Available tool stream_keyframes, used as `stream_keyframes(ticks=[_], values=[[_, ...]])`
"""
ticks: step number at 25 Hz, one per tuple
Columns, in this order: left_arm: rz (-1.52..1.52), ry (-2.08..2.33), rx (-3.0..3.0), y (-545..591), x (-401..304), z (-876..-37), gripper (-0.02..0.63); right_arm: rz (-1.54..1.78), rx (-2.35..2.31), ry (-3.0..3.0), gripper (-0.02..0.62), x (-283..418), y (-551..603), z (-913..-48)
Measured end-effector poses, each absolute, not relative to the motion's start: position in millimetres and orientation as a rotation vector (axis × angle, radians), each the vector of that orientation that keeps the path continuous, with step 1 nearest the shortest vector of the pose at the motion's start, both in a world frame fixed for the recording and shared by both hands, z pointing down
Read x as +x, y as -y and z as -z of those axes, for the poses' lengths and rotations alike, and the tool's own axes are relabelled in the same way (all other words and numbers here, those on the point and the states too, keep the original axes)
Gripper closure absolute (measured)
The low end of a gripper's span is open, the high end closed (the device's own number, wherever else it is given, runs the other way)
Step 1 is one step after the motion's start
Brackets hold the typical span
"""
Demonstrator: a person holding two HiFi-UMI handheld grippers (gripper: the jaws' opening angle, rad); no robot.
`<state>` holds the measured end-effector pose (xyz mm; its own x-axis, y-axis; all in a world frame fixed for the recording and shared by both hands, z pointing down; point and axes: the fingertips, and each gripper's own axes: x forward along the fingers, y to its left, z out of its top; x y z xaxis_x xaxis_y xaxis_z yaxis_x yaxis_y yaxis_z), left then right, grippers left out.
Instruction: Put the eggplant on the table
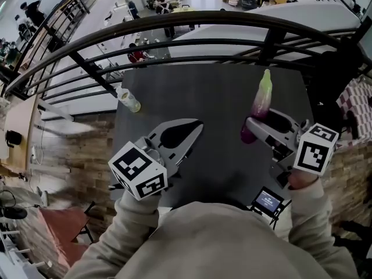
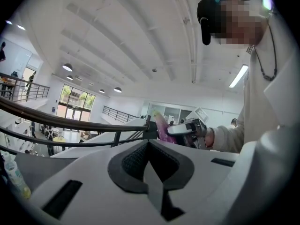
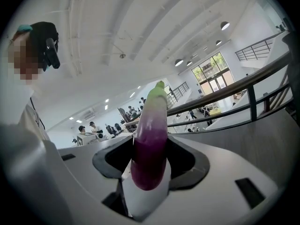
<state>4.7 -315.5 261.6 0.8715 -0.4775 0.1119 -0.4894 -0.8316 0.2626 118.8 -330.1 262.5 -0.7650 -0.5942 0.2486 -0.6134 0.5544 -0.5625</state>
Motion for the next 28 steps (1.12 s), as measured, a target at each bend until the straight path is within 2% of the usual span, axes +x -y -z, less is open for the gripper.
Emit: stream_keyframes(ticks=[21, 28], values=[[-0.118, 0.806, 2.673, 320.5, 9.3, -294.6, 0.606, -1.058, 1.011, 2.684, 0.36, 117.2, 331.2, -289.6], [-0.143, 0.765, 2.617, 324.2, -0.6, -330.9, 0.604, -1.128, 0.989, 2.643, 0.36, 106.9, 340.7, -332.0]])
